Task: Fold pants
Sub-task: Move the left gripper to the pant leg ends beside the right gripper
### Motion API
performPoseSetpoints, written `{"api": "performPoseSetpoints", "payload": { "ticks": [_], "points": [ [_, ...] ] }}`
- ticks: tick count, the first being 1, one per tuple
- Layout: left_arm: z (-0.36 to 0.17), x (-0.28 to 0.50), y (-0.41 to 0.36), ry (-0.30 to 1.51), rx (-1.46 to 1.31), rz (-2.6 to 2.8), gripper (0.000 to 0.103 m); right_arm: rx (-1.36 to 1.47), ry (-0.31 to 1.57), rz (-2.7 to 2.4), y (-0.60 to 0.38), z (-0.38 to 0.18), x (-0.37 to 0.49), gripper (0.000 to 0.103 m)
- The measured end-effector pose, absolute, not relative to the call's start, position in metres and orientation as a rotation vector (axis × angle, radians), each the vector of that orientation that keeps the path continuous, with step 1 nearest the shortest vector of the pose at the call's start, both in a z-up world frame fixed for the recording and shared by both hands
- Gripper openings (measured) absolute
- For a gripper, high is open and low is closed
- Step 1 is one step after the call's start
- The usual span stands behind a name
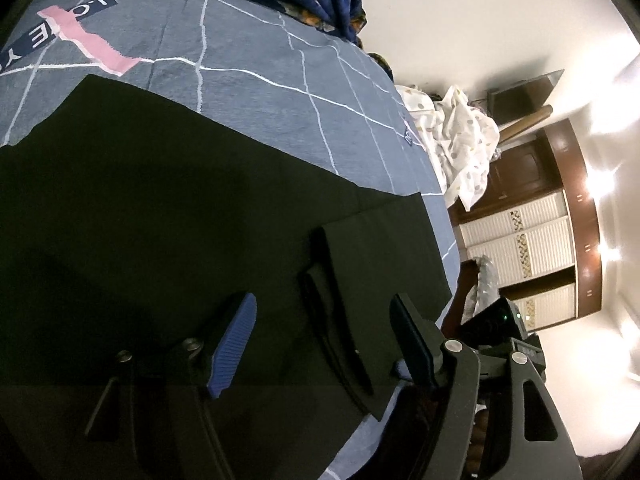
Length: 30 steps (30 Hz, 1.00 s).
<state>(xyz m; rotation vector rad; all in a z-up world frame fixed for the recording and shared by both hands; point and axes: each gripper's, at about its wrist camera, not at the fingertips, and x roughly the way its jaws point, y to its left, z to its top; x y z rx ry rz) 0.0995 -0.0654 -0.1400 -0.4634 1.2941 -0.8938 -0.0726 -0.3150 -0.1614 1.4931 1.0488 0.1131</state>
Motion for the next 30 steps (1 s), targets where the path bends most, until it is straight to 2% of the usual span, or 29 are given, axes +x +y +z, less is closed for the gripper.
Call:
{"api": "performPoseSetpoints", "payload": {
  "ticks": [4,11,27,30],
  "points": [
    [-0.139,0.099,-0.067,1.289,-0.450,-0.895,0.070,1.513,0.982,0.009,-0.333,-0.159,-0.088,0.038],
    [-0.140,0.097,-0.065,1.281,-0.451,-0.903,0.070,1.524,1.012,0.073,-0.322,-0.166,-0.076,0.042],
    [-0.140,0.096,-0.065,1.273,-0.448,-0.910,0.070,1.547,0.999,0.055,-0.306,-0.173,-0.061,0.041],
    [-0.139,0.095,-0.066,1.271,-0.444,-0.910,0.070,1.526,1.013,0.019,-0.305,-0.174,-0.060,0.027]
  ]
}}
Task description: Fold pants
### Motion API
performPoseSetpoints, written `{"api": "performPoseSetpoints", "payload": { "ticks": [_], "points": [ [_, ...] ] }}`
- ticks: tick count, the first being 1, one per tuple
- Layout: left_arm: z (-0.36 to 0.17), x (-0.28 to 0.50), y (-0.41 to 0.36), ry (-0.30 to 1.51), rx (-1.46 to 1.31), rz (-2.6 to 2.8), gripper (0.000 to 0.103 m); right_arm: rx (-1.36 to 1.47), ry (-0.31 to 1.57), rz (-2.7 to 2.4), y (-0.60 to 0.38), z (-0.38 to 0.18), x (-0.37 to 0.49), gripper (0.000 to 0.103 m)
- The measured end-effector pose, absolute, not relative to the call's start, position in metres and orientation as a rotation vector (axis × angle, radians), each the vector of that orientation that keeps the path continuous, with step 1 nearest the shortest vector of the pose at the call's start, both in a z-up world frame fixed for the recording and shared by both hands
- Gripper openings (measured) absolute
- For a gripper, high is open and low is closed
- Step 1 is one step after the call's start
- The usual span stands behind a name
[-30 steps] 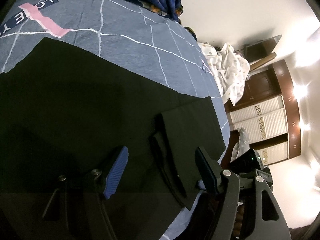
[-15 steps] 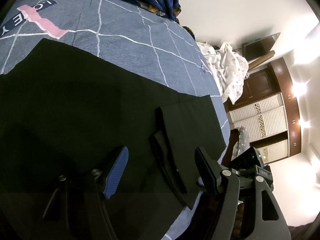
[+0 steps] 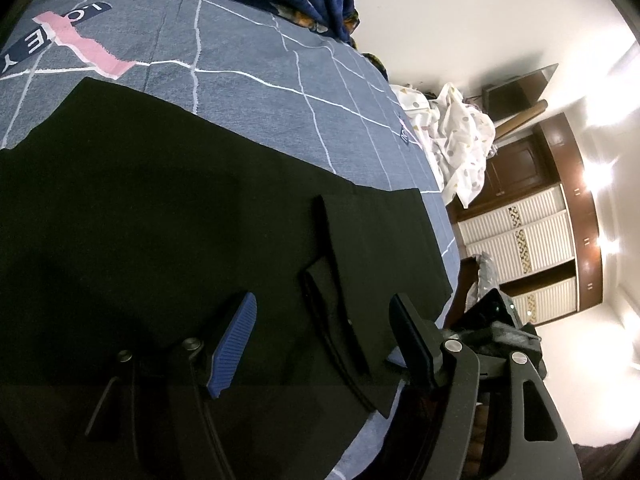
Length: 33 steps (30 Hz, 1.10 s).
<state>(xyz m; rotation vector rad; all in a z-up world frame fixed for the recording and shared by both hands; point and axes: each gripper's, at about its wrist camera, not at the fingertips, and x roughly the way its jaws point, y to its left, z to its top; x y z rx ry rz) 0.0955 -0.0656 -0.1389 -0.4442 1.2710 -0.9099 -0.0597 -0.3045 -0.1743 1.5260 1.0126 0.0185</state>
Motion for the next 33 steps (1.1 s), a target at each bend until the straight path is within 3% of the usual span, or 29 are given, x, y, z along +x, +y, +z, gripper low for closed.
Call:
{"api": "performPoseSetpoints", "payload": {
  "ticks": [1,3,12,19,33],
  "points": [
    [-0.139,0.095,-0.066,1.270,-0.443,-0.909,0.070,1.501,1.026,0.015,-0.304,-0.175,-0.058,0.013],
    [-0.138,0.096,-0.066,1.271,-0.443,-0.908,0.070,1.477,1.025,0.030,-0.303,-0.178,-0.058,0.007],
    [-0.140,0.096,-0.065,1.283,-0.458,-0.906,0.070,1.370,1.043,0.103,-0.314,-0.147,-0.075,0.006],
    [-0.138,0.095,-0.067,1.287,-0.447,-0.887,0.070,1.433,1.124,0.114,-0.305,-0.178,-0.086,0.006],
    [-0.135,0.095,-0.087,1.340,-0.398,-0.915,0.068,1.441,1.128,0.153,-0.305,-0.182,-0.085,0.009]
  ]
}}
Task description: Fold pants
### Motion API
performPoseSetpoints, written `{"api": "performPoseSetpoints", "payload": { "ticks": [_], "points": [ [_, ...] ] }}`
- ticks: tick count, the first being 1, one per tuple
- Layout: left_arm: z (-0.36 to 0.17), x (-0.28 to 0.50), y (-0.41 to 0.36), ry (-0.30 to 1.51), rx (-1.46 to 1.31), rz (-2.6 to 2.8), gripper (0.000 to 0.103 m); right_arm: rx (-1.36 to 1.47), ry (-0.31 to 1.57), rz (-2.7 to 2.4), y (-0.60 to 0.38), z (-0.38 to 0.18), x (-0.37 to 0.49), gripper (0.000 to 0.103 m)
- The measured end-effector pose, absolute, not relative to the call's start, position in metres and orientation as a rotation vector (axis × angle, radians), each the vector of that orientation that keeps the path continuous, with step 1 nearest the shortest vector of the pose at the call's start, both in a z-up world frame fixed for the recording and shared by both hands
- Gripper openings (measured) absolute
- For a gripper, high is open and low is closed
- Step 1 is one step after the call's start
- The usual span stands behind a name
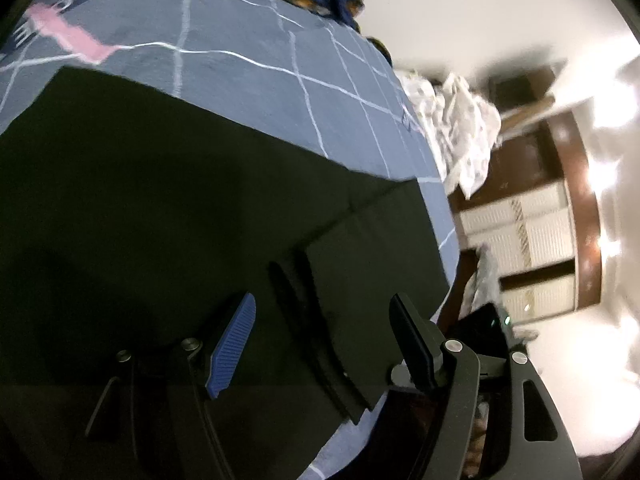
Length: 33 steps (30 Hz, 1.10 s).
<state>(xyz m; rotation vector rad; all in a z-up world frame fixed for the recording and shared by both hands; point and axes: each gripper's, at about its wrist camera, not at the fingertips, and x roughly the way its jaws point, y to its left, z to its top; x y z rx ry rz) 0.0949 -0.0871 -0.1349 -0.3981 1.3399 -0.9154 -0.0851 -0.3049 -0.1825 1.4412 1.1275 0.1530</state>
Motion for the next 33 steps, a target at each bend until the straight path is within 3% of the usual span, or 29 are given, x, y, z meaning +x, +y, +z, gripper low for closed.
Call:
{"api": "performPoseSetpoints", "payload": {
  "ticks": [1,3,7,15,21,33],
  "points": [
    [-0.133,0.092,-0.092,1.329,-0.358,-0.918,0.066,1.446,1.125,0.154,-0.305,-0.183,-0.085,0.009],
    [-0.132,0.087,-0.104,1.319,-0.289,-0.916,0.032,1.456,1.118,0.158,-0.305,-0.184,-0.084,0.009],
    [-0.136,0.091,-0.111,1.305,-0.256,-0.869,0.018,1.473,1.092,0.155,-0.310,-0.185,-0.083,0.009],
    [-0.119,0.099,-0.109,1.209,-0.288,-0.858,0.017,1.474,1.065,0.174,-0.308,-0.186,-0.070,0.009],
    [-0.142,0.100,-0.103,1.294,-0.307,-0.831,0.017,1.506,1.083,0.187,-0.305,-0.200,-0.068,0.005],
    [-0.124,0.094,-0.087,1.231,-0.295,-0.804,0.020,1.480,1.085,0.194,-0.300,-0.195,-0.066,0.005]
  ]
}}
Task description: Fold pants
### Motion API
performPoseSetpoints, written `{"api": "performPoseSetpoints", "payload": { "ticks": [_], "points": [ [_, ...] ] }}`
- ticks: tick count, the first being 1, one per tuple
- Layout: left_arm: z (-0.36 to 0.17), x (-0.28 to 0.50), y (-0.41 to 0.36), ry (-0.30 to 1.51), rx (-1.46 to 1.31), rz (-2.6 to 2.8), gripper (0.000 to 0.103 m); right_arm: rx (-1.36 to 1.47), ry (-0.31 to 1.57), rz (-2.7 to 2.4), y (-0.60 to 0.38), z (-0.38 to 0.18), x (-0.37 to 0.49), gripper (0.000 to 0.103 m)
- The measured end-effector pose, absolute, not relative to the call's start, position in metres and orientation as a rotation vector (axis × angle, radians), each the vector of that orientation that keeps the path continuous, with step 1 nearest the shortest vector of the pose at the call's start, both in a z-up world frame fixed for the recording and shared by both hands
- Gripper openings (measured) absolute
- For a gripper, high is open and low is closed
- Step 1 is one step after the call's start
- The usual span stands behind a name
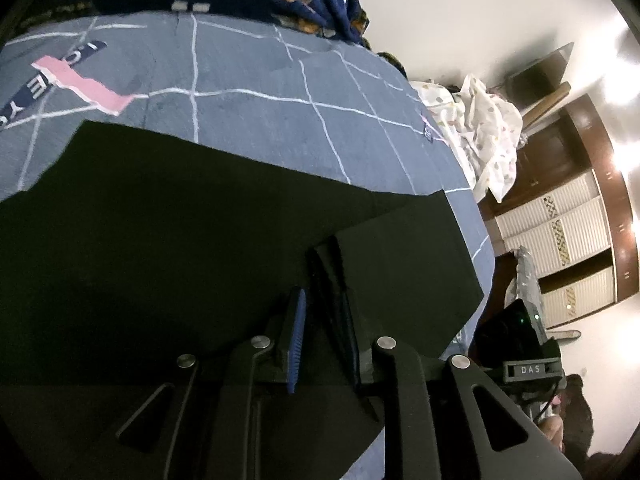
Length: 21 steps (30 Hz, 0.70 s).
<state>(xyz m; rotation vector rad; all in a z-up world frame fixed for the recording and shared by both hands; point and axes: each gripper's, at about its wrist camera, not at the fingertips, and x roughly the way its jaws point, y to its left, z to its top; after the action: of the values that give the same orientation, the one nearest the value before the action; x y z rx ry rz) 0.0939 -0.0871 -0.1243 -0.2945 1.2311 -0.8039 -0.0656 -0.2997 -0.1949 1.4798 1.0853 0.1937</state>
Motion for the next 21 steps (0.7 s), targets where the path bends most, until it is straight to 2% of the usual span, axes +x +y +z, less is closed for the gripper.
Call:
{"api": "performPoseSetpoints", "payload": {
  "ticks": [9,10,12,13,14,15,17,21],
  "points": [
    [-0.122,0.085,-0.061,1.226,-0.305,-0.749,0.029,1.615,1.112,0.293,-0.306,-0.215,-0.063,0.005],
    [-0.119,0.082,-0.052,1.219,-0.307,-0.738,0.029,1.610,1.114,0.293,-0.307,-0.213,-0.064,0.007],
    [-0.107,0.077,-0.027,1.195,-0.317,-0.705,0.029,1.564,1.128,0.292,-0.306,-0.204,-0.065,0.028],
    [-0.098,0.075,-0.009,1.178,-0.332,-0.684,0.030,1.518,1.127,0.296,-0.305,-0.194,-0.066,0.032],
    [-0.092,0.073,0.007,1.165,-0.346,-0.661,0.036,1.486,1.130,0.295,-0.304,-0.188,-0.070,0.041],
    [-0.083,0.071,0.031,1.149,-0.366,-0.622,0.043,1.437,1.137,0.293,-0.302,-0.180,-0.071,0.045],
    [-0.069,0.066,0.081,1.111,-0.407,-0.541,0.048,1.299,1.144,0.294,-0.296,-0.162,-0.071,0.045],
    [-0.057,0.050,0.189,1.062,-0.461,-0.354,0.049,1.074,1.102,0.297,-0.283,-0.132,-0.067,0.045]
  ]
}}
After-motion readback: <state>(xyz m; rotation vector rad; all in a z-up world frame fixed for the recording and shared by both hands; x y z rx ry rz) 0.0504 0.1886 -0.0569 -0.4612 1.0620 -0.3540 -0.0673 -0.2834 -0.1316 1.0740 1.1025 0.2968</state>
